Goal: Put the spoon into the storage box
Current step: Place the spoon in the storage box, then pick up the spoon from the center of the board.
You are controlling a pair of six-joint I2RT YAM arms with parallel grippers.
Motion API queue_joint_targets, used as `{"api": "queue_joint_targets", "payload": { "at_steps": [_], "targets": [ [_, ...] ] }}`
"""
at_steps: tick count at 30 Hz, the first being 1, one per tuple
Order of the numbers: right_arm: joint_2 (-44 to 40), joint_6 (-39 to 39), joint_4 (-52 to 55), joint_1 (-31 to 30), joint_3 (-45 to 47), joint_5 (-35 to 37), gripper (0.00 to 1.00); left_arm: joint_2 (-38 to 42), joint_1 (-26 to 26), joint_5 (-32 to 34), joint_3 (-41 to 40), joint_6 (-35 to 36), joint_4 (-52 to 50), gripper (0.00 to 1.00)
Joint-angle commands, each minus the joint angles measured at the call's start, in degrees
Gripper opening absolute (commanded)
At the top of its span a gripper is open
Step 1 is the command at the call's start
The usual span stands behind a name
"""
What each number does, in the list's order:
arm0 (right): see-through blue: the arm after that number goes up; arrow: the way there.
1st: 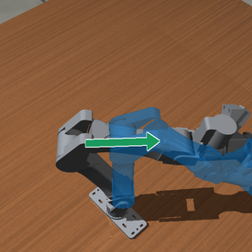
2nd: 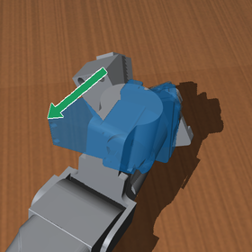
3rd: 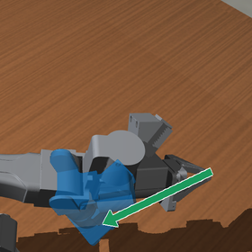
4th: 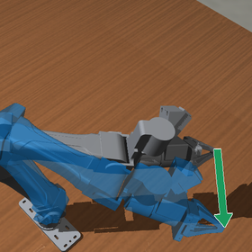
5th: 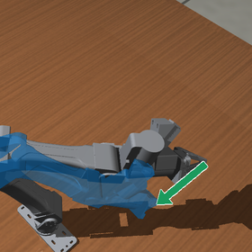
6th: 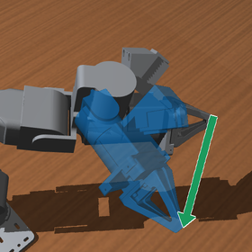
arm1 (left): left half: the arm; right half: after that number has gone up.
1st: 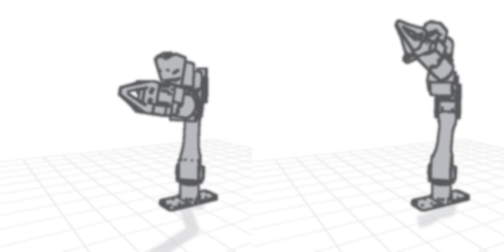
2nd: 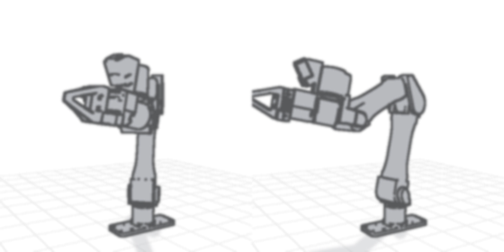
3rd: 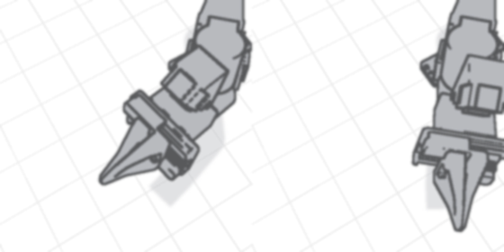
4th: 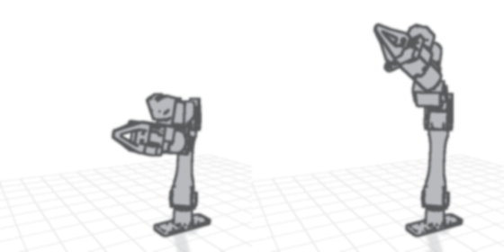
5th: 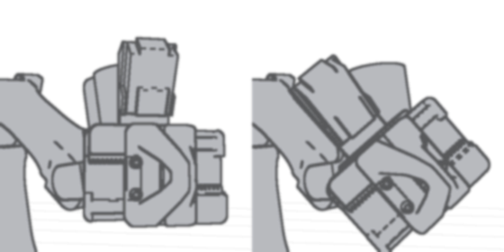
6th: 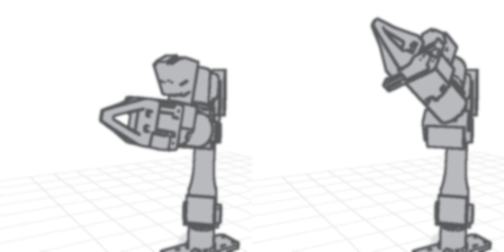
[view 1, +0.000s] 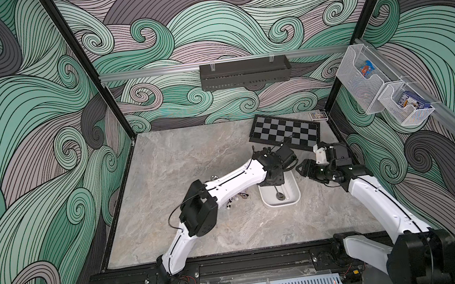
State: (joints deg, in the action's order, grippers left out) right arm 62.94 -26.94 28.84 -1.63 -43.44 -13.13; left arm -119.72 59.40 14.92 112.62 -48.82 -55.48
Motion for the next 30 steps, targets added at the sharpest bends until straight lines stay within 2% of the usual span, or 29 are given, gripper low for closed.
{"api": "queue_joint_targets", "payload": {
  "at_steps": [1, 4, 8, 11, 14, 20, 23, 30],
  "targets": [
    [-0.68, 3.01, 2.54, -5.84, -4.47, 1.53, 0.60, 15.35, 0.05, 9.81, -7.26, 4.36, -1.46, 0.52],
    [3.22, 5.65, 7.65, -14.80, -9.83, 5.12, 0.60, 29.05, -1.96, 12.14, -20.36, 7.70, 3.10, 0.57],
    [10.95, 7.31, 12.93, -26.68, -16.63, 8.48, 0.59, 46.91, -9.28, 9.27, -34.43, 9.44, 2.57, 0.60],
    [16.80, 7.74, 13.76, -34.20, -20.55, 11.42, 0.56, 56.68, -16.44, 5.81, -41.54, 12.08, -0.05, 0.63],
    [24.21, 8.20, 13.71, -39.90, -24.64, 13.32, 0.54, 62.76, -21.31, 5.87, -45.57, 14.02, -4.68, 0.64],
    [39.45, 11.42, 14.49, -46.24, -35.06, 14.74, 0.49, 70.62, -23.58, 8.68, -49.69, 16.24, -9.71, 0.64],
    [45.94, 13.02, 15.96, -47.31, -40.82, 15.37, 0.45, 73.88, -23.71, 10.68, -51.54, 17.33, -9.89, 0.64],
    [55.95, 17.16, 18.59, -49.32, -52.04, 16.75, 0.44, 79.94, -23.69, 11.71, -53.96, 17.00, -8.02, 0.66]
  ]
}}
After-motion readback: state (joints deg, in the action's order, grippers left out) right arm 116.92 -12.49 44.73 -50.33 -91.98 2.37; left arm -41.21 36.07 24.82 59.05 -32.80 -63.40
